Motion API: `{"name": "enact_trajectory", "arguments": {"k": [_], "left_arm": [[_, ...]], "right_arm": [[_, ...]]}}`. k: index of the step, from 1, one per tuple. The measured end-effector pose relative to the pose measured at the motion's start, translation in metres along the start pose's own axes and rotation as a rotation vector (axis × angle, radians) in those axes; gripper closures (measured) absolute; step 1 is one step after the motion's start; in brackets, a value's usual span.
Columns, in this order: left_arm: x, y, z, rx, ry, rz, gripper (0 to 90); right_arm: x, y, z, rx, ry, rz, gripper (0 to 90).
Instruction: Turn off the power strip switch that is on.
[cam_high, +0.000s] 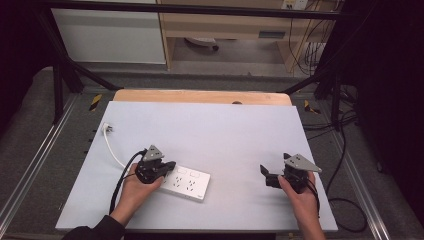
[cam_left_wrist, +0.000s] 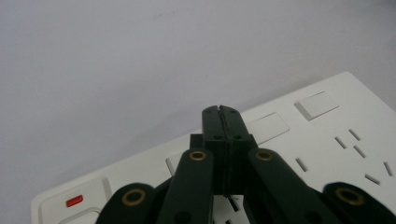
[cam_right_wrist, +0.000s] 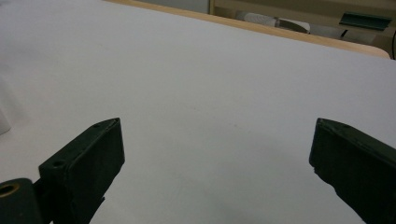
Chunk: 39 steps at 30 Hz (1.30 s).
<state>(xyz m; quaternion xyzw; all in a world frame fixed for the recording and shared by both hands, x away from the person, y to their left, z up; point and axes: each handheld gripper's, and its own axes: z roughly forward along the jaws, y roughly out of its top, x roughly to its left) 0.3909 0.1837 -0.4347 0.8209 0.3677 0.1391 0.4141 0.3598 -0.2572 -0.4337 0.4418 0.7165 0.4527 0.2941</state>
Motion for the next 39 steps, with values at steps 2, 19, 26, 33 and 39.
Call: {"name": "enact_trajectory", "arguments": {"k": [2,19,26,33,39], "left_arm": [[0.000,0.001,-0.001,-0.021,-0.006,-0.008,90.0],[0.000,0.003,-0.006,-0.106,-0.008,-0.015,89.4],[-0.002,0.005,-0.009,-0.158,0.010,-0.019,69.4],[-0.005,0.007,-0.009,-0.186,0.002,-0.022,50.9],[-0.009,0.011,-0.010,-0.224,-0.001,-0.009,35.5]], "right_arm": [[0.000,0.000,0.000,-0.001,0.000,-0.001,3.7],[0.000,0.000,0.000,0.000,-0.001,-0.001,3.7],[0.000,0.000,0.000,-0.001,-0.001,-0.001,3.7],[0.000,0.000,0.000,-0.001,-0.001,0.000,3.7],[-0.001,0.000,0.000,-0.001,-0.002,0.000,3.6]]}}
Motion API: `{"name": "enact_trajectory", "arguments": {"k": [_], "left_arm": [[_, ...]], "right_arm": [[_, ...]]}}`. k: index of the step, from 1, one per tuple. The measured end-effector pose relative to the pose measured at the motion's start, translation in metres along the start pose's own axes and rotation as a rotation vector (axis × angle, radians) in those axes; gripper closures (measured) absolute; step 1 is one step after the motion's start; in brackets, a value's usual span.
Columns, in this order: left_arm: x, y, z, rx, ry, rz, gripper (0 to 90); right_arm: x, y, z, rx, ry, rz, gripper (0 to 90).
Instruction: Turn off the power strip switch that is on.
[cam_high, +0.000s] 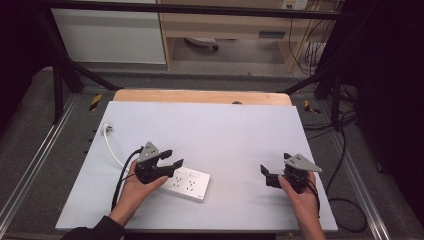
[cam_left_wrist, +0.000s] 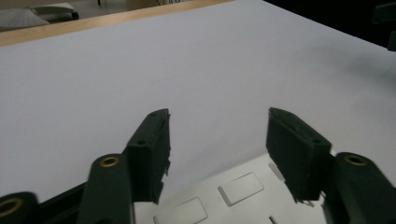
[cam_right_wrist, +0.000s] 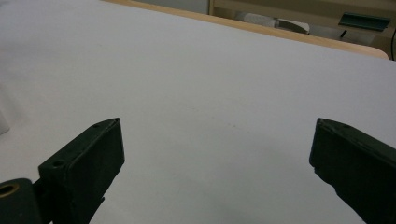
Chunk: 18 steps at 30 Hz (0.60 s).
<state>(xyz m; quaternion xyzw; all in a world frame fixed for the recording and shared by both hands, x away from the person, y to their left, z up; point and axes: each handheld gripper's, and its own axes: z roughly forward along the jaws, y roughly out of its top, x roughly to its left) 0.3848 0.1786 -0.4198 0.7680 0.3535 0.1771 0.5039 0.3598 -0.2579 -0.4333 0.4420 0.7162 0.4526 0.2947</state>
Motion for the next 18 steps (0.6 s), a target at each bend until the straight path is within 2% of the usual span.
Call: {"name": "enact_trajectory", "arguments": {"k": [4,7,16,18], "left_arm": [[-0.0036,0.0018,0.0016,-0.014,0.034,0.004,20.7],[-0.0042,0.0021,0.0022,-0.026,0.014,-0.007,13.5],[-0.0025,0.0064,-0.0029,-0.084,0.003,-0.031,7.3],[-0.0013,0.0086,-0.0057,-0.093,0.004,-0.054,7.2]], "right_arm": [[0.0001,0.0001,0.0000,0.000,0.001,-0.001,3.6],[0.0000,0.0000,-0.0001,0.000,0.000,0.000,3.6],[-0.0003,0.0000,-0.0001,0.000,-0.001,0.002,3.4],[-0.0007,-0.0001,0.0001,0.000,-0.001,0.002,3.4]]}}
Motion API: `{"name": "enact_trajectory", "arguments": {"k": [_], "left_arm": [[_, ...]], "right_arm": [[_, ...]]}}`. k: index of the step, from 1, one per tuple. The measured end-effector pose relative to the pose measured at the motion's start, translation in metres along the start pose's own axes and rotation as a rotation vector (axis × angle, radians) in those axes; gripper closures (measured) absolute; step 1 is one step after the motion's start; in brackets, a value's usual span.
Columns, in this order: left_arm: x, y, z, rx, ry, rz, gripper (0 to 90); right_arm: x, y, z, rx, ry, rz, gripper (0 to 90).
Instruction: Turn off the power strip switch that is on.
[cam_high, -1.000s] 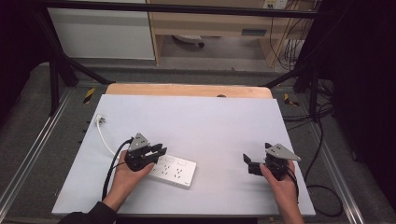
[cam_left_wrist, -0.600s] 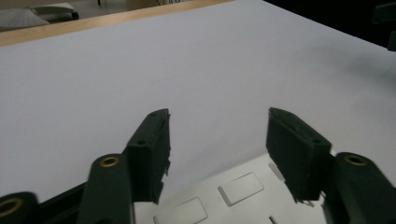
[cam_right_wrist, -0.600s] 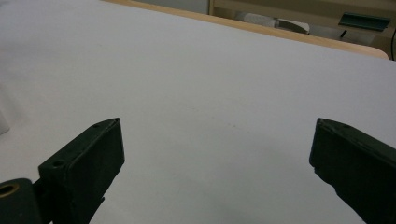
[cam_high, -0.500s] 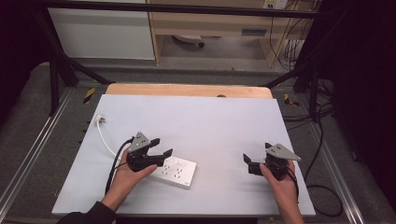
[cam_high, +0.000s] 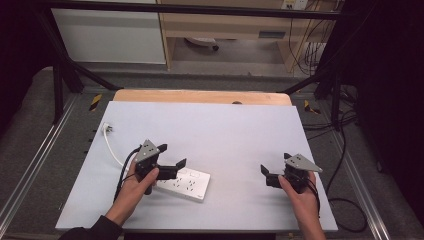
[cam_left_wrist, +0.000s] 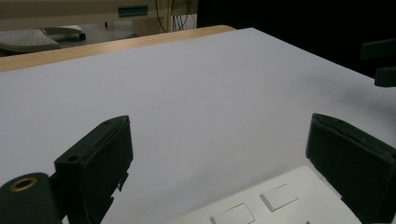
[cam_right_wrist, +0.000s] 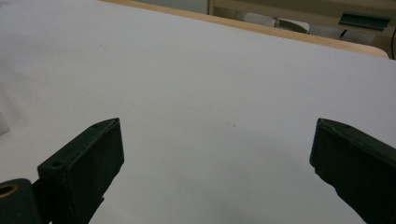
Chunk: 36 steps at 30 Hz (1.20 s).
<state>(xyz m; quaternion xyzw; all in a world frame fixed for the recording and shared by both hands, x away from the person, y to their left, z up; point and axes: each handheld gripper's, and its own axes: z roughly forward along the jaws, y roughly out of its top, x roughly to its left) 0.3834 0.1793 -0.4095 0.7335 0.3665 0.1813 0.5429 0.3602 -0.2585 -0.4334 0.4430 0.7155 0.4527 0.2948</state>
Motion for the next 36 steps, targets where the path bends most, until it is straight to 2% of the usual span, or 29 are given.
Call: {"name": "enact_trajectory", "arguments": {"k": [2,11,16,20,27,36], "left_arm": [[0.001,0.003,-0.003,-0.009,-0.003,-0.016,7.3],[0.005,0.016,-0.028,-0.050,0.003,-0.035,6.3],[0.014,0.020,-0.042,-0.078,0.020,-0.037,5.8],[0.022,0.022,-0.051,-0.097,0.040,-0.062,5.7],[0.028,0.027,-0.070,-0.128,0.053,-0.063,5.7],[0.035,0.024,-0.088,-0.128,0.069,-0.053,5.5]], "right_arm": [[0.000,0.000,0.000,0.001,0.000,0.000,3.4],[-0.001,0.000,-0.001,-0.002,0.001,0.010,3.3],[-0.002,0.000,-0.001,-0.006,-0.001,0.007,3.3],[-0.002,0.000,-0.002,-0.006,-0.001,0.010,3.3],[-0.002,0.000,-0.002,-0.007,-0.003,0.005,3.3],[-0.001,0.000,-0.002,-0.004,0.001,0.003,3.6]]}}
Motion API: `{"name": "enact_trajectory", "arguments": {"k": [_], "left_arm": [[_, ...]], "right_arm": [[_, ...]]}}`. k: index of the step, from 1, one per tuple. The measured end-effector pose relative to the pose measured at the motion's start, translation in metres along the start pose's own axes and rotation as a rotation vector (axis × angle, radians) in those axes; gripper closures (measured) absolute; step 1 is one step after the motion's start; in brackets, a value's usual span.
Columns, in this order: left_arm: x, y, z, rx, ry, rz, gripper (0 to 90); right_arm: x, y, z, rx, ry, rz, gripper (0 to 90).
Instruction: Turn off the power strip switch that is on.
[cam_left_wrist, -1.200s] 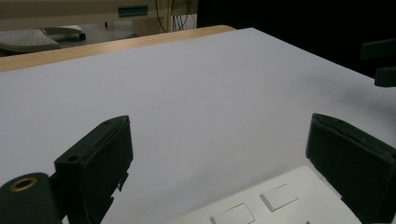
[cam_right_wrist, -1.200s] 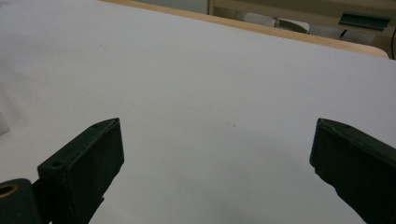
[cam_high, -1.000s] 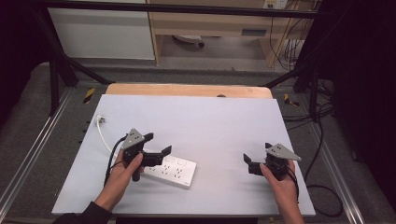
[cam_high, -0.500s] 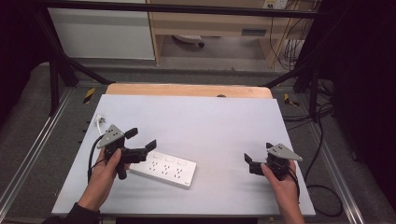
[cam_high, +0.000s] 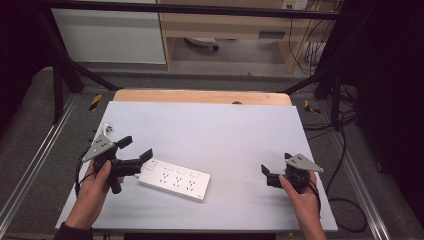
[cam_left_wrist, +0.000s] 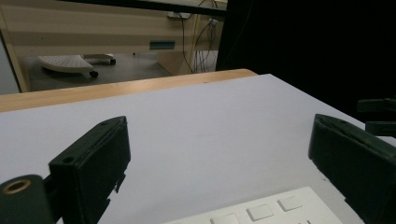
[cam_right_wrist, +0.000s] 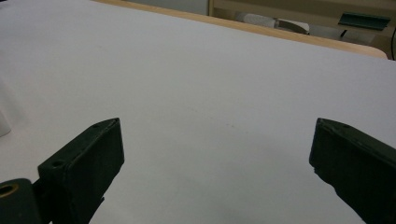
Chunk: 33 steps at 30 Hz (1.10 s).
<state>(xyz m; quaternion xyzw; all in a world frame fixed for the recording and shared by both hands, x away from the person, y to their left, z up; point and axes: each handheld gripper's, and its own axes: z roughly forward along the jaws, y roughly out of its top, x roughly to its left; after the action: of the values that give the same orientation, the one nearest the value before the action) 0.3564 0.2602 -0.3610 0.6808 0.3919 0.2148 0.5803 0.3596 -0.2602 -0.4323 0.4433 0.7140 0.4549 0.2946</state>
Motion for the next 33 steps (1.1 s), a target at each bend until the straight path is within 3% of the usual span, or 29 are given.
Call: {"name": "enact_trajectory", "arguments": {"k": [19,28,31,33], "left_arm": [[0.014,-0.010,-0.025,-0.005,0.025,0.005,5.5],[0.020,-0.025,-0.031,0.013,0.029,0.001,5.7],[0.019,-0.032,-0.030,0.027,0.032,0.013,5.7],[0.018,-0.040,-0.030,0.042,0.056,0.036,6.0]], "right_arm": [[0.000,0.000,0.000,0.002,-0.001,0.003,3.5],[0.000,0.000,0.001,0.006,-0.002,0.004,3.5],[0.000,0.000,0.001,0.007,-0.005,0.003,3.5],[-0.001,-0.001,0.000,0.009,-0.011,0.006,3.5]]}}
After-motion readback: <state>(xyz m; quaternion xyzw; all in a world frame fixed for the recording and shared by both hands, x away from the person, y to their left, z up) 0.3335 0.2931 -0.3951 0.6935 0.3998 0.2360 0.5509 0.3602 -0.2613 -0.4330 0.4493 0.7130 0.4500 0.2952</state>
